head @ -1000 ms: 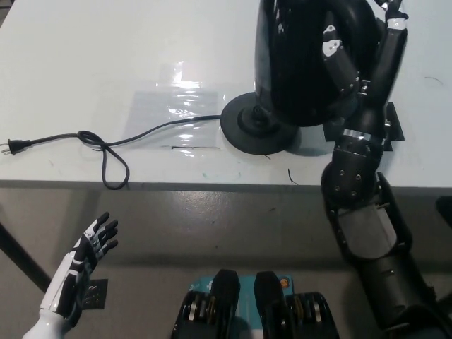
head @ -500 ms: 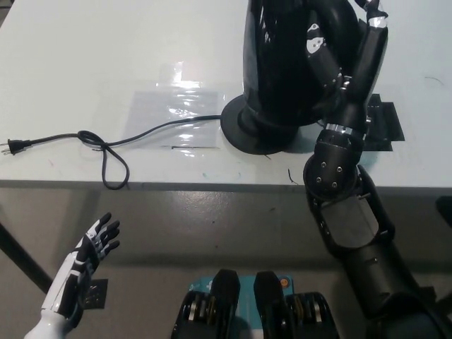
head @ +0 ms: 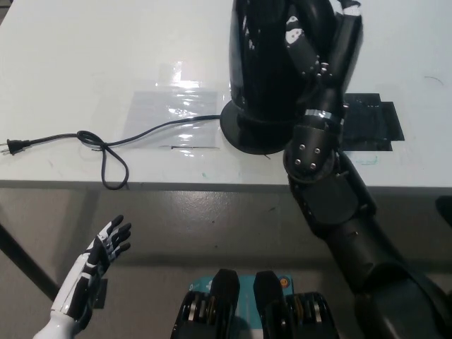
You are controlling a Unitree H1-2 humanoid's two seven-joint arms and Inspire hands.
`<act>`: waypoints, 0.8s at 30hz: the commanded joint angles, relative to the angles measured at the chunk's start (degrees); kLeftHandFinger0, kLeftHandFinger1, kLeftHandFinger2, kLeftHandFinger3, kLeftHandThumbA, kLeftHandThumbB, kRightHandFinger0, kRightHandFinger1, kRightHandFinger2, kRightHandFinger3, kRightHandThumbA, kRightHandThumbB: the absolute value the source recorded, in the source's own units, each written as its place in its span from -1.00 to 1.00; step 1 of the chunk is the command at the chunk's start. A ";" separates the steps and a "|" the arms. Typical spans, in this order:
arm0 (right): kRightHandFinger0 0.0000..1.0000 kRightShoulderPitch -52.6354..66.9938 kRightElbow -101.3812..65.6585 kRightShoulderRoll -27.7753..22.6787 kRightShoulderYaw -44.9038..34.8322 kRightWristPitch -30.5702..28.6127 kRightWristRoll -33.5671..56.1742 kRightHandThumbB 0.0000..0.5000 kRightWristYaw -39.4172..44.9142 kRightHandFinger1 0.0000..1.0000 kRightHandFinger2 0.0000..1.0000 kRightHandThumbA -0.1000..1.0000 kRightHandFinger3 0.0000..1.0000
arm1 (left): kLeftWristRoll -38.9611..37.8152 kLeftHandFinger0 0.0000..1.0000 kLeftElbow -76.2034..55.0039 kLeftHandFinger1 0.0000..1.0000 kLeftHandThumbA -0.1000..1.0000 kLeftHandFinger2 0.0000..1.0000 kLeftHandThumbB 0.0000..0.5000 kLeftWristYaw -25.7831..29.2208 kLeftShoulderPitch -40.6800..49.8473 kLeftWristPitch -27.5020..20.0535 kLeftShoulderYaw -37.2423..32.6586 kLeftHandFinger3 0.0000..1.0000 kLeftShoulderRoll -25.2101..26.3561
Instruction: A kettle and its base are kept separately on the desk infront of the robot and the robot uses its right hand to lift the kettle by its handle and places it on its base to align it correctly.
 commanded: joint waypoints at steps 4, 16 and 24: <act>-1.00 -8.81 1.69 1.46 1.70 -5.44 0.50 -0.63 -4.96 -0.98 -0.06 -1.00 0.21 | 0.53 1.00 -2.21 1.00 1.00 1.00 -0.11 -0.25 0.02 0.54 -0.16 1.00 0.75; -1.00 -9.35 7.95 1.96 4.21 -5.44 1.65 -0.56 -7.03 -1.00 -0.08 -1.00 0.17 | 0.06 1.00 -1.85 1.00 1.00 1.00 -0.15 -0.63 0.05 -0.10 0.00 1.00 1.04; -1.00 -7.71 11.52 0.80 5.57 -5.44 3.60 -0.50 -6.55 -0.93 0.04 -1.00 0.24 | -0.07 1.00 -1.92 1.00 0.99 1.00 -0.10 -0.75 -0.01 0.42 -0.09 1.00 0.63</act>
